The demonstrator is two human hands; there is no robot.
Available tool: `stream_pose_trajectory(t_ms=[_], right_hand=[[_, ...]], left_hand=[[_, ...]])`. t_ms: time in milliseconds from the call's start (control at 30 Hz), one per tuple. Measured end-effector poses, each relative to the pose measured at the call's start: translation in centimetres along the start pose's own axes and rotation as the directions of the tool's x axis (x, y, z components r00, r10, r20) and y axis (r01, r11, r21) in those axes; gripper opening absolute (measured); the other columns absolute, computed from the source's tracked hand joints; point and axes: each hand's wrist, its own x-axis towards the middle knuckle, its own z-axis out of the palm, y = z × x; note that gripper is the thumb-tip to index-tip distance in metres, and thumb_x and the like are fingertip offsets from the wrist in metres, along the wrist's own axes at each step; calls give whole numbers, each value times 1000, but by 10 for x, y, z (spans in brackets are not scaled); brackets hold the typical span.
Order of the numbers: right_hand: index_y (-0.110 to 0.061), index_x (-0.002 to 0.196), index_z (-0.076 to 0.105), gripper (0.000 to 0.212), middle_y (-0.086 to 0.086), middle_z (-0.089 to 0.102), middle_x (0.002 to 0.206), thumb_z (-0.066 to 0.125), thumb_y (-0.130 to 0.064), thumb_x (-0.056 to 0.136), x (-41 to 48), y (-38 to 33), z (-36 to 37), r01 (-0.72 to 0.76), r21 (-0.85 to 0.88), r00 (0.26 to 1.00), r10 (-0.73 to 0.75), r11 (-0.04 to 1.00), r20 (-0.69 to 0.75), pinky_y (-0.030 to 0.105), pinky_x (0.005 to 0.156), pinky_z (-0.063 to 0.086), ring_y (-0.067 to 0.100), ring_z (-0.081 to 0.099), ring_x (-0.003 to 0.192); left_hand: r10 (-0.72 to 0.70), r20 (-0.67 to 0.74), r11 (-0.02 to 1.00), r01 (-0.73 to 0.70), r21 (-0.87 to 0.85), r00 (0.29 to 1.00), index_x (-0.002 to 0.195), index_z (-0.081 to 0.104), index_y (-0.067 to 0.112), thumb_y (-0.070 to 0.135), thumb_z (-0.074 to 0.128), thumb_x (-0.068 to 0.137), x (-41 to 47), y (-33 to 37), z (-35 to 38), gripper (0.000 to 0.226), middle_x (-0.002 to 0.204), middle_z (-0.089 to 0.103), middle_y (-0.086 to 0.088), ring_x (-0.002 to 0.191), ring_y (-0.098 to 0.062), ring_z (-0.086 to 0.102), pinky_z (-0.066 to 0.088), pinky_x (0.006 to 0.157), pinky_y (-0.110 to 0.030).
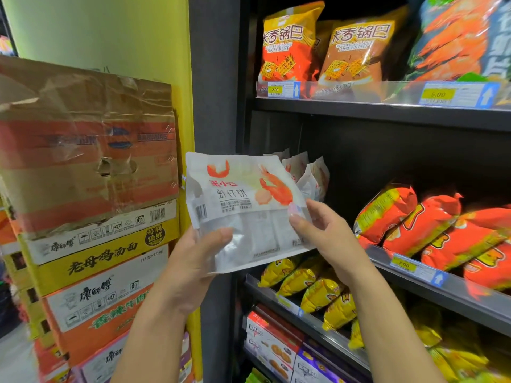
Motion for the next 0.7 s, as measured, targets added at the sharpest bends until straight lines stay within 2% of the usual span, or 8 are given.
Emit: stream_pose_trajectory(t_ms=[67, 133, 200, 233, 333, 433, 567, 700], right_hand=[[-26, 140, 60, 53, -6, 73, 130, 68, -50, 93, 0, -2, -5, -71, 147, 988, 50, 987, 144, 45, 107, 54, 16, 70, 120], [-19, 139, 62, 44, 1, 74, 131, 59, -39, 100, -3, -5, -8, -132, 270, 961, 57, 954, 269, 45, 109, 52, 21, 70, 121], [-17, 138, 63, 41, 4, 74, 131, 57, -37, 103, -4, -3, -11, -143, 285, 956, 58, 948, 286, 49, 110, 50, 25, 70, 123], [-17, 138, 64, 41, 5, 74, 130, 57, -38, 103, -3, -1, -13, -139, 277, 962, 63, 951, 266, 52, 110, 50, 26, 70, 122], [-18, 135, 66, 41, 4, 76, 126, 60, -41, 102, 2, 5, -17, -97, 251, 987, 61, 963, 149, 55, 109, 51, 24, 72, 118], [-22, 134, 65, 44, -2, 77, 124, 67, -45, 97, 7, 9, -24, -29, 188, 998, 19, 982, 55, 52, 108, 52, 20, 73, 116], [-29, 134, 61, 54, -10, 75, 125, 72, -59, 91, 16, 12, -38, 0, 63, 1000, -1, 998, 21, 41, 100, 56, 13, 71, 116], [-34, 131, 60, 55, -19, 71, 118, 60, -69, 89, 35, 7, -64, 31, -241, 999, -25, 970, 27, 21, 82, 53, -6, 67, 102]], left_hand=[[-41, 17, 996, 42, -83, 999, 130, 66, 13, 17, 82, 65, 1, -1, -3, 67, 121, 78, -5, 105, -22, 78, 64, 73, -31], [-73, 44, 991, 77, -105, 996, 141, 60, 12, 30, 86, 58, 4, -4, -7, 89, 134, 72, -11, 120, -31, 71, 63, 88, -41], [-110, 52, 988, 115, -107, 993, 143, 59, 14, 37, 96, 49, 7, -5, -8, 103, 136, 71, -10, 124, -33, 69, 58, 95, -47], [-127, 47, 986, 131, -106, 991, 142, 61, 15, 38, 97, 49, 8, -4, -6, 102, 135, 72, -9, 124, -33, 69, 57, 95, -48], [-115, 3, 991, 115, -67, 993, 141, 61, 17, 33, 80, 73, 16, -3, 1, 72, 129, 75, -4, 117, -25, 73, 56, 91, -46], [-99, -64, 995, 99, 1, 993, 139, 60, 17, 28, 85, 81, 27, -3, 12, 65, 121, 78, 1, 107, -17, 77, 55, 87, -37], [-88, -89, 994, 94, 63, 992, 135, 62, 17, 28, 79, 72, 41, -7, 25, 66, 116, 80, 2, 104, -17, 78, 55, 88, -35], [-33, -116, 996, 41, 73, 993, 136, 61, 18, 27, 80, 70, 58, -13, 38, 69, 117, 80, 3, 108, -20, 77, 59, 85, -35]])
